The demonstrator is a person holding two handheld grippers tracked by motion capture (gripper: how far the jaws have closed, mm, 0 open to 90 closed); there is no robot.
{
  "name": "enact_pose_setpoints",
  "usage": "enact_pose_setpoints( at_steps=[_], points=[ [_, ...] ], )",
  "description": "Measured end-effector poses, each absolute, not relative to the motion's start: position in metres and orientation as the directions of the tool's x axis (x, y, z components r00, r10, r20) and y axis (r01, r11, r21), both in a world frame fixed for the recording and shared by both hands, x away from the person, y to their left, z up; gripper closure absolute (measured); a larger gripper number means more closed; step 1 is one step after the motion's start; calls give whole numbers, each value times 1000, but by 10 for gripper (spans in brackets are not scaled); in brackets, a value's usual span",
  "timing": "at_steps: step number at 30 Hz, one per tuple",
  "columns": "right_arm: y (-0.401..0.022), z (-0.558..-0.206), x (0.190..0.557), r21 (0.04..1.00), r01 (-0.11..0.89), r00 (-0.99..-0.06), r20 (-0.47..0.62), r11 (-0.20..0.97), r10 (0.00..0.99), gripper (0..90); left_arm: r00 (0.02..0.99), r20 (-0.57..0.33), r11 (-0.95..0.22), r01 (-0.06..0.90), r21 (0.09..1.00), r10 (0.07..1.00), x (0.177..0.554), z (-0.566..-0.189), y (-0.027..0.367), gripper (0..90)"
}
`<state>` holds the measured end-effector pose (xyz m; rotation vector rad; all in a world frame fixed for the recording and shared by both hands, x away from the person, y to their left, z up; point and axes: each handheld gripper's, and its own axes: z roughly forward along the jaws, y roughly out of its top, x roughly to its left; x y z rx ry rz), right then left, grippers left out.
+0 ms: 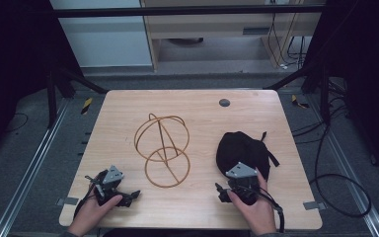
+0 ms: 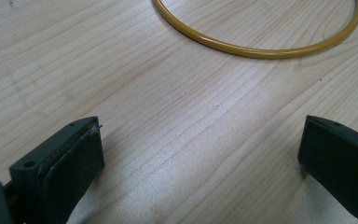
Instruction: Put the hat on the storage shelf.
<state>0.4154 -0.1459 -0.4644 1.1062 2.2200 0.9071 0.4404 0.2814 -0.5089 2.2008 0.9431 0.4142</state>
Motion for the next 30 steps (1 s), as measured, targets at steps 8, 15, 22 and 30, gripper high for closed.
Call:
enact_pose_setpoints(
  at_steps=[8, 15, 22, 30],
  points=[
    [-177, -447, 400, 810, 473, -456, -112, 347, 883, 134, 681, 17, -489, 509, 708, 733, 438, -509, 282, 0],
    [-206, -430, 403, 809, 528, -383, -47, 260, 923, 130, 671, 16, -482, 515, 709, 741, 434, -509, 284, 0],
    [-223, -400, 432, 732, 603, -379, -87, 317, 921, 122, 666, 16, -478, 517, 710, 745, 432, -509, 285, 0],
    [-223, -376, 458, 661, 634, -461, -91, 400, 882, 119, 651, 17, -468, 527, 710, 758, 434, -509, 285, 0]
  ],
)
